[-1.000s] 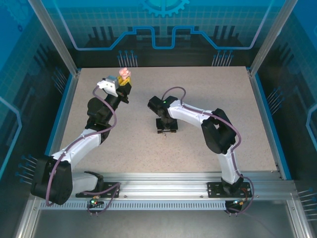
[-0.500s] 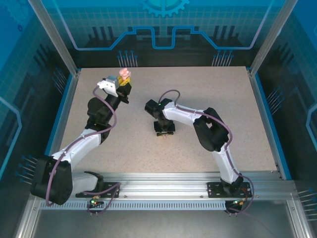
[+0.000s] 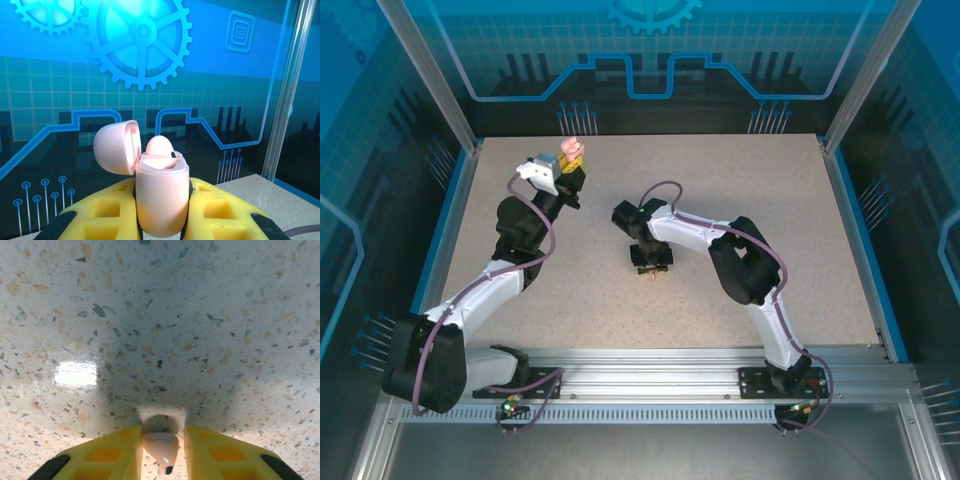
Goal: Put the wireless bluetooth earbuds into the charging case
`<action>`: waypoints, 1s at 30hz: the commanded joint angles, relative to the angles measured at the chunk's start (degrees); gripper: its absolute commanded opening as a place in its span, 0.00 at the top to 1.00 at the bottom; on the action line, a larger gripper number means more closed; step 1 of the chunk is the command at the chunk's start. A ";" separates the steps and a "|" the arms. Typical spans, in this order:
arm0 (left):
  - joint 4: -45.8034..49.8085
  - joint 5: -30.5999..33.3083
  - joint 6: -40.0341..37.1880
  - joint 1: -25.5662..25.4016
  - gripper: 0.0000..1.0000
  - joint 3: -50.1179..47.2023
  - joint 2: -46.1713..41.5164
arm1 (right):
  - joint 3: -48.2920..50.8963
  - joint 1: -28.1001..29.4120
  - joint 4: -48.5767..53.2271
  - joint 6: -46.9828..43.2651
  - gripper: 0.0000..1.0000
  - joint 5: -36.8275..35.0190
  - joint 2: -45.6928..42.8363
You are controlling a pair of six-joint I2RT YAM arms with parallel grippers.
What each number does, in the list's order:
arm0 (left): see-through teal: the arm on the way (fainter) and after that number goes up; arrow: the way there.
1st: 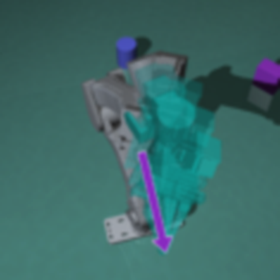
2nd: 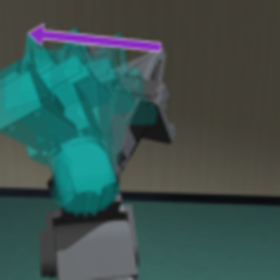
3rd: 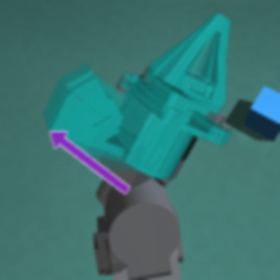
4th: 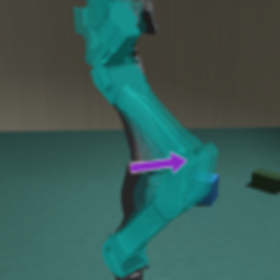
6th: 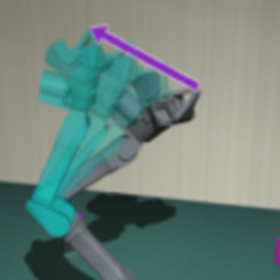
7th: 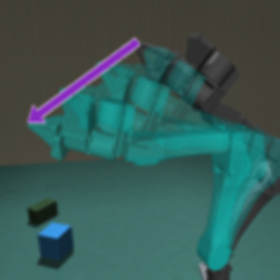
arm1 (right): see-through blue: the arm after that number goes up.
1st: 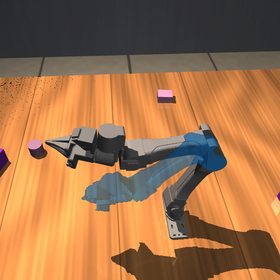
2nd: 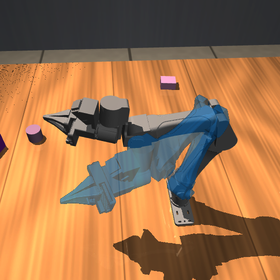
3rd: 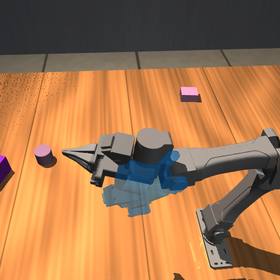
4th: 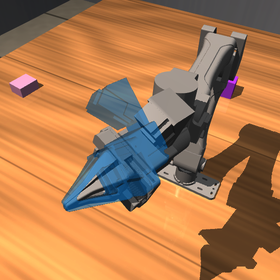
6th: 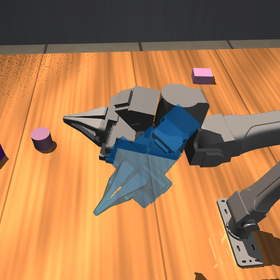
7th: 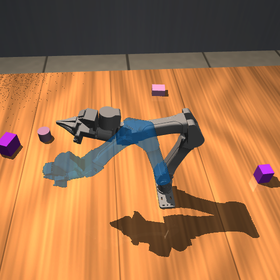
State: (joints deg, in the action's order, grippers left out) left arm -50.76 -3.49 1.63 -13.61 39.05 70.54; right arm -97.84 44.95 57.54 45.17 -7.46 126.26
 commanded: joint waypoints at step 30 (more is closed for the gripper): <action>-0.21 -11.72 -0.10 -1.89 1.00 -1.70 -3.35 | 15.46 -3.10 -12.86 -3.51 0.95 -7.03 -31.82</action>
State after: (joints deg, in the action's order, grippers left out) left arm -49.17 -10.04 2.92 -14.15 37.65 68.49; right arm -83.66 42.89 47.55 43.38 -11.97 99.42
